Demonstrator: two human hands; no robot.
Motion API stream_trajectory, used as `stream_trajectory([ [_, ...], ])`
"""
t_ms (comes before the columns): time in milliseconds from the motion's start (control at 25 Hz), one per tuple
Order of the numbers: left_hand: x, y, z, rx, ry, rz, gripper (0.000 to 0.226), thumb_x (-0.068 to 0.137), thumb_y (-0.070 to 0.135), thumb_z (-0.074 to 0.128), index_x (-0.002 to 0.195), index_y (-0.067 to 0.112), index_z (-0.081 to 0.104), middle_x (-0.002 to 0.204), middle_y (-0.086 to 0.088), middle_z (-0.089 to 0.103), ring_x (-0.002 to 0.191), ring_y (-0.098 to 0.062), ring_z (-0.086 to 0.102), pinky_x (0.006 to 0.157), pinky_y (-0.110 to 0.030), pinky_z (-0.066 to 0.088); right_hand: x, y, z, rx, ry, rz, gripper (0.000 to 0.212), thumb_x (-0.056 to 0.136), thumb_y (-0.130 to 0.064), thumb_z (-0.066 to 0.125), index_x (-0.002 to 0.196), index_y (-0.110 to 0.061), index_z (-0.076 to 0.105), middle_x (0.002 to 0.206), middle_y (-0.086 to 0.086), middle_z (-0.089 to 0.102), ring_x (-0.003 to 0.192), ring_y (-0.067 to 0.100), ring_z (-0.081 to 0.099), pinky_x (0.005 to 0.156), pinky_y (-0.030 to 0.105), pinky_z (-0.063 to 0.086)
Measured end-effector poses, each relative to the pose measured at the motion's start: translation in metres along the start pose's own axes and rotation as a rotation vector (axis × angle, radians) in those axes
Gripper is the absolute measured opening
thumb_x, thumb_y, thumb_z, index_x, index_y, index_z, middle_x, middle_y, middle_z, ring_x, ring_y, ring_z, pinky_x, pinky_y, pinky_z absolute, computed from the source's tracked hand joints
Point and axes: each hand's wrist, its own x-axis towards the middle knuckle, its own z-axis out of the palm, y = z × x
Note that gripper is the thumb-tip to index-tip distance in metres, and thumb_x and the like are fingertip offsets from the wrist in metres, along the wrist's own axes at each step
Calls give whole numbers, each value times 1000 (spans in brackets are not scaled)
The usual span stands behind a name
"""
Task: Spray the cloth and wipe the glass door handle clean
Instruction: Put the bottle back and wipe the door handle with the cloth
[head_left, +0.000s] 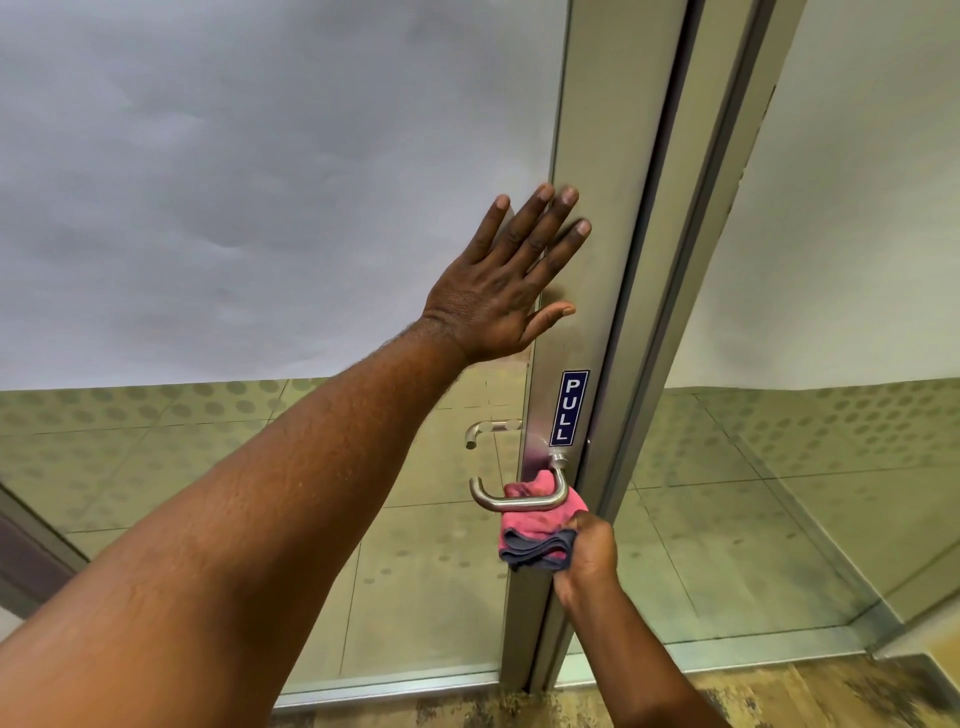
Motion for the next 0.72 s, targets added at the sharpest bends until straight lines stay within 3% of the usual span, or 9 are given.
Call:
stream_trajectory([
  [160, 0, 0, 0, 2, 6, 2, 81, 106, 67, 26, 167, 14, 19, 173, -18, 21, 160, -35, 16, 128, -48, -7, -6, 1, 13, -184, 250, -171, 21, 98, -18, 59, 96, -19, 80, 73, -3, 78, 66, 23, 73, 46, 21, 52],
  [200, 1, 0, -1, 0, 2, -1, 81, 106, 67, 26, 167, 14, 20, 173, -18, 20, 160, -35, 16, 128, -48, -7, -8, 5, 18, -248, 307, -221, 18, 100, -18, 61, 100, -22, 79, 71, -5, 75, 63, 24, 70, 43, 16, 48],
  [280, 0, -1, 0, -6, -1, 0, 81, 106, 67, 26, 167, 14, 21, 173, -17, 20, 160, -35, 17, 129, -48, -7, -15, 16, 26, -431, 371, -347, 38, 101, -6, 57, 134, -22, 66, 94, 3, 74, 67, 25, 66, 47, 6, 44],
  [320, 0, 0, 1, -6, 3, 4, 81, 106, 67, 26, 167, 14, 21, 173, -18, 20, 160, -35, 17, 129, -48, -6, -18, 22, 27, -568, 364, -416, 53, 101, 0, 55, 150, -18, 51, 117, 12, 70, 83, 28, 68, 63, 6, 48],
  [360, 0, 0, 1, -4, 6, 7, 81, 106, 67, 26, 167, 14, 21, 173, -18, 21, 160, -35, 17, 129, -48, -6, -20, 27, 26, -725, 340, -495, 63, 100, 3, 56, 157, -17, 40, 140, 17, 59, 109, 34, 66, 82, 13, 47],
  [440, 0, 0, 1, 0, 7, 2, 81, 106, 68, 26, 167, 14, 22, 173, -18, 22, 160, -35, 17, 129, -48, -6, -22, 35, 23, -971, 290, -662, 70, 99, 3, 58, 160, -16, 30, 166, 11, 33, 151, 32, 31, 106, 33, 38],
  [480, 0, -1, 2, 1, 10, 0, 81, 106, 68, 26, 166, 14, 22, 173, -18, 22, 160, -35, 16, 129, -48, -7, -23, 39, 22, -1049, 255, -732, 71, 99, 2, 58, 161, -17, 28, 170, 5, 23, 156, 28, 12, 116, 41, 31],
  [560, 0, -1, 3, 3, 15, 0, 82, 105, 69, 27, 166, 14, 22, 172, -18, 22, 159, -35, 16, 128, -48, -7, -25, 48, 21, -1149, 157, -853, 76, 97, 4, 59, 162, -19, 26, 171, 0, 15, 158, 23, -4, 126, 51, 17],
  [720, 0, -1, 4, 9, 14, 5, 83, 105, 69, 28, 166, 14, 22, 172, -18, 22, 159, -34, 15, 128, -49, -6, -27, 67, 33, -1404, -12, -992, 86, 86, 17, 64, 158, -20, 34, 168, 3, 19, 158, 28, 3, 127, 54, 10],
])
